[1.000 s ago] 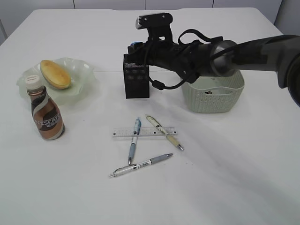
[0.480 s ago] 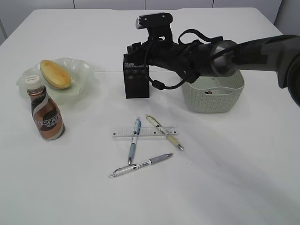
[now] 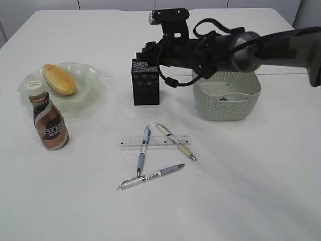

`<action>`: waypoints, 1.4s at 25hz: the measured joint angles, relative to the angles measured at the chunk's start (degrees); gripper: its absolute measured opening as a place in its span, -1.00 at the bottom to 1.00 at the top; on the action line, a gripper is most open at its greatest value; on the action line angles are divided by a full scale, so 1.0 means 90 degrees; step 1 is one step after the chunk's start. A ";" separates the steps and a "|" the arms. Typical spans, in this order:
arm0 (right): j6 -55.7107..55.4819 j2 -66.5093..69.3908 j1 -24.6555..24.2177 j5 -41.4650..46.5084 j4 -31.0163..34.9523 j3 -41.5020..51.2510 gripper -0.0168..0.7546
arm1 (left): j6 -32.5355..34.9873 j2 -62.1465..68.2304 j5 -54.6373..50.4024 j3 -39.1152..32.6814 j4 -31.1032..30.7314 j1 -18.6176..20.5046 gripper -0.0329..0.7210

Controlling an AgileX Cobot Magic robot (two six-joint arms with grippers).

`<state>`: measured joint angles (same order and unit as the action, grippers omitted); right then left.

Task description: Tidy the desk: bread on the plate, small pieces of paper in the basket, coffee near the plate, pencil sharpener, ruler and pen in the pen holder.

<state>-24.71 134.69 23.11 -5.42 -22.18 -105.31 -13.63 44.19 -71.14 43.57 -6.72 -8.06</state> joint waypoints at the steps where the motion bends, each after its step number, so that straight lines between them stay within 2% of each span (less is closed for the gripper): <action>1: -0.0008 -0.0121 0.0000 0.0252 0.0000 0.0000 0.05 | 0.0000 0.0000 0.0000 0.0000 0.0000 0.0000 0.21; 7: -0.0117 -0.0992 0.0167 0.2031 0.0290 0.0000 0.04 | 0.0000 0.0000 0.0000 0.0000 0.0000 0.0000 0.21; 15: -0.0141 -0.1729 0.0247 0.4575 0.1505 0.0000 0.03 | 0.0000 0.0000 0.0000 0.0000 0.0000 0.0000 0.21; 22: -0.0049 -0.1792 0.0247 0.5969 0.2290 0.0000 0.03 | 0.0000 0.0000 0.0000 0.0000 0.0000 0.0000 0.21; 30: 0.1131 -0.1792 0.0247 0.7030 0.2404 -0.0014 0.01 | 0.0000 0.0000 0.0000 0.0000 0.0000 0.0000 0.21; 35: 0.2805 -0.1792 0.0247 0.7544 0.2676 -0.0014 0.01 | 0.0000 0.0000 0.0000 0.0000 0.0000 0.0000 0.21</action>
<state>0.54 118.57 25.33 62.48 1.91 -105.44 -13.63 44.19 -71.14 43.57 -6.72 -8.06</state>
